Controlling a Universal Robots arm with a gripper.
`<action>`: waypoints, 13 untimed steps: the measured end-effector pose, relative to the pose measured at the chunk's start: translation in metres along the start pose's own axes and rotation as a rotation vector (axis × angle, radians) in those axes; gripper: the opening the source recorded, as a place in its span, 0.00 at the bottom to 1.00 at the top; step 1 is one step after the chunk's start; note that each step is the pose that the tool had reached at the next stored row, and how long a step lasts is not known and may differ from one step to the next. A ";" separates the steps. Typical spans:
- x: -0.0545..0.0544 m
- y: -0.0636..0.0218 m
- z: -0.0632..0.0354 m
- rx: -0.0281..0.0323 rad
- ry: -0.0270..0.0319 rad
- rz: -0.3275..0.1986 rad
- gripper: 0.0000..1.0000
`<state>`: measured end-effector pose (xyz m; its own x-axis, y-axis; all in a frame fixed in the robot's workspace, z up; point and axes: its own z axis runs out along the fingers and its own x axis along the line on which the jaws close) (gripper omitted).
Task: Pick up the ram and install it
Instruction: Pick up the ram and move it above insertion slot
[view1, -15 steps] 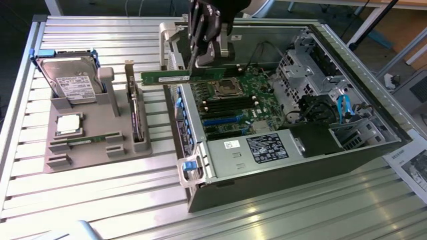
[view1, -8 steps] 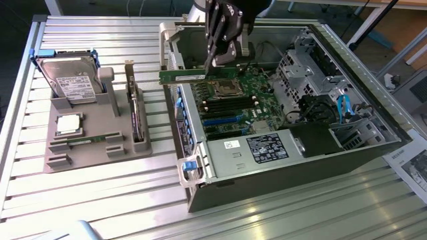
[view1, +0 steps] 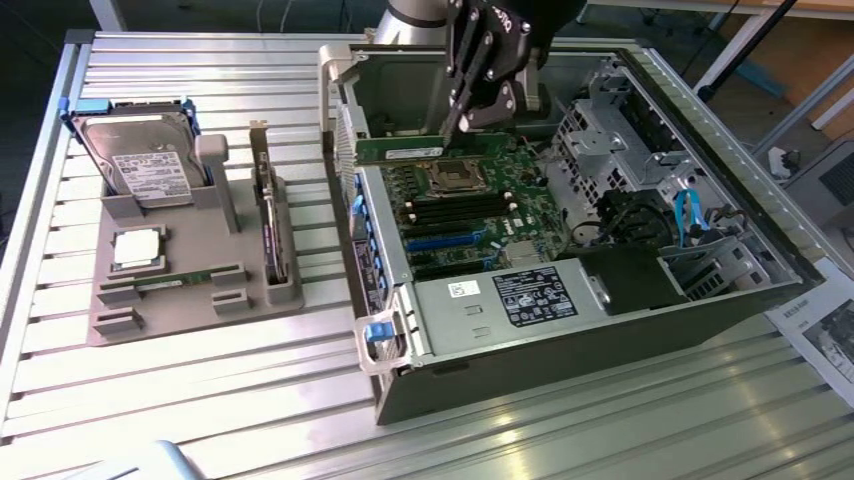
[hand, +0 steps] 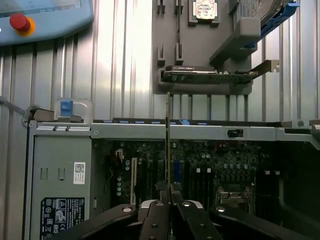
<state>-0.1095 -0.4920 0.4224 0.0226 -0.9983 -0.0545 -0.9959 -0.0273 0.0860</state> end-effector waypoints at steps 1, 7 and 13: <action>0.000 -0.0027 -0.0002 0.0001 0.0000 0.000 0.12; 0.000 -0.0203 -0.0018 0.0009 0.0001 0.000 0.12; 0.001 -0.0369 -0.0032 0.0016 0.0001 0.000 0.12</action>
<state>-0.0725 -0.4920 0.4224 0.0227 -0.9983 -0.0544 -0.9961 -0.0273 0.0844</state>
